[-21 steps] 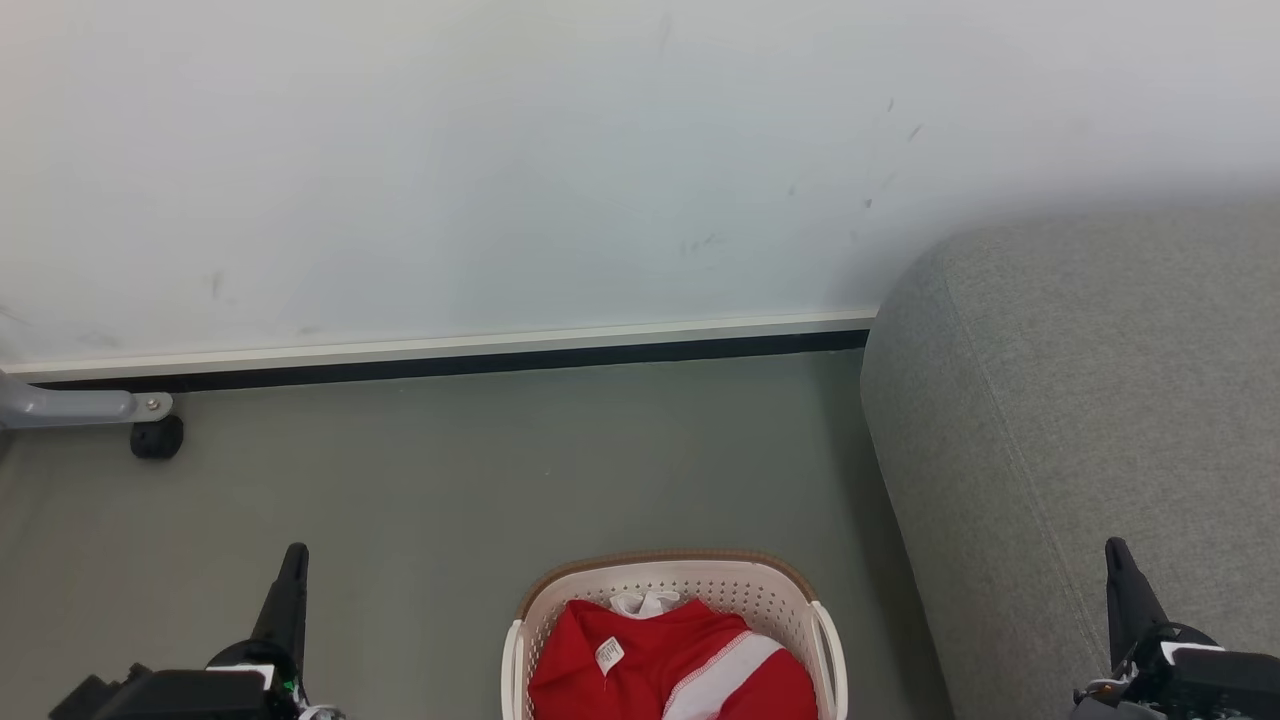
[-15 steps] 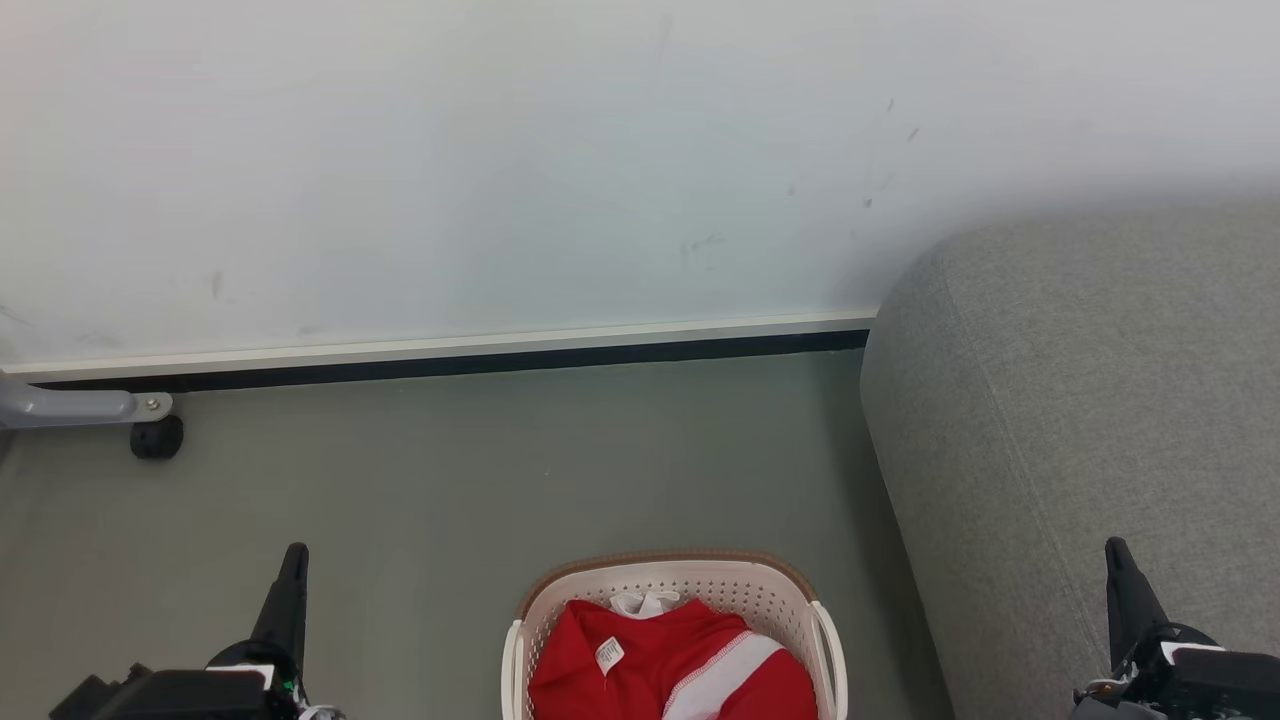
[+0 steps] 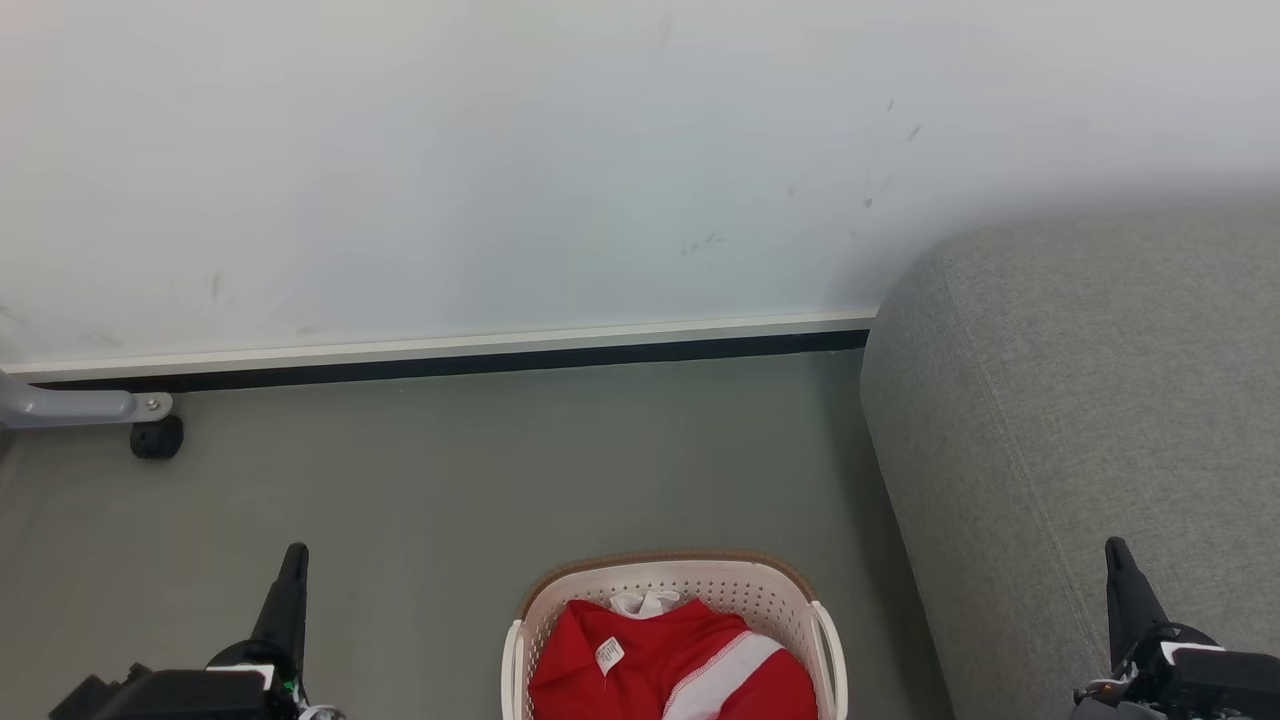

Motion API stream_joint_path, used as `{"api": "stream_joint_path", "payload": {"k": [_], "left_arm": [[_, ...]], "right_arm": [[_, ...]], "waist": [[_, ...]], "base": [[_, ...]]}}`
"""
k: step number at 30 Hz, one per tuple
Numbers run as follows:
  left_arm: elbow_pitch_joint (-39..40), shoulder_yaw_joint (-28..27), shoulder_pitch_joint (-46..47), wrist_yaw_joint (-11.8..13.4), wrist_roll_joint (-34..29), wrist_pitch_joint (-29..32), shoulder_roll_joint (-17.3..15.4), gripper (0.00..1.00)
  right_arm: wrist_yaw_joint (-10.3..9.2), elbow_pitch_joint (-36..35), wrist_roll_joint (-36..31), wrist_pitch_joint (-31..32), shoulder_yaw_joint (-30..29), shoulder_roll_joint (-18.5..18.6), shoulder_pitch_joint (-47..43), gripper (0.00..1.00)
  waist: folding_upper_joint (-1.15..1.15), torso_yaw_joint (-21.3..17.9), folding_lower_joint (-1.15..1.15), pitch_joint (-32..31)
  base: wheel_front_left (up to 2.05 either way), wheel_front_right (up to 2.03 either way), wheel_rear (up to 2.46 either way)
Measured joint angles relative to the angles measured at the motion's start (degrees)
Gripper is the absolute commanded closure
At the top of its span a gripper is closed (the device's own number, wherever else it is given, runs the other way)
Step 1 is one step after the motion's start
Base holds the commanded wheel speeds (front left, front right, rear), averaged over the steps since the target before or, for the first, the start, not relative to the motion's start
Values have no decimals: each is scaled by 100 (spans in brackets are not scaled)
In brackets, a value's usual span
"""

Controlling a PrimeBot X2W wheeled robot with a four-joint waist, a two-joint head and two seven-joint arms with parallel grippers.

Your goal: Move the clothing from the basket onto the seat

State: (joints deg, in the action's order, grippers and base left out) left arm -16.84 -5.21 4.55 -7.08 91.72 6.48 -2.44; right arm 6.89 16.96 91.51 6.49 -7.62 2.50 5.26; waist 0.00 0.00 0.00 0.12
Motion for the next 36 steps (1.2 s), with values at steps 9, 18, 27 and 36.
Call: {"api": "stream_joint_path", "payload": {"k": [9, 18, 27, 36], "left_arm": [[0, 0, 0, 0, 0, 0, 0, 100], [0, 0, 0, 0, 0, 0, 0, 100], [0, 0, 0, 0, 0, 0, 0, 100], [0, 0, 0, 0, 0, 0, 0, 100]], "right_arm": [[0, 0, 0, 0, 0, 0, 0, 100], [0, 0, 0, 0, 0, 0, 0, 100], [0, 0, 0, 0, 0, 0, 0, 100], [0, 0, 0, 0, 0, 0, 0, 100]], "waist": [[0, 0, 0, 0], [0, 0, 0, 0], [0, 0, 0, 0], [0, 0, 0, 0]], "base": [[0, 0, 0], [0, 0, 0], [0, 0, 0], [0, 0, 0]]}}
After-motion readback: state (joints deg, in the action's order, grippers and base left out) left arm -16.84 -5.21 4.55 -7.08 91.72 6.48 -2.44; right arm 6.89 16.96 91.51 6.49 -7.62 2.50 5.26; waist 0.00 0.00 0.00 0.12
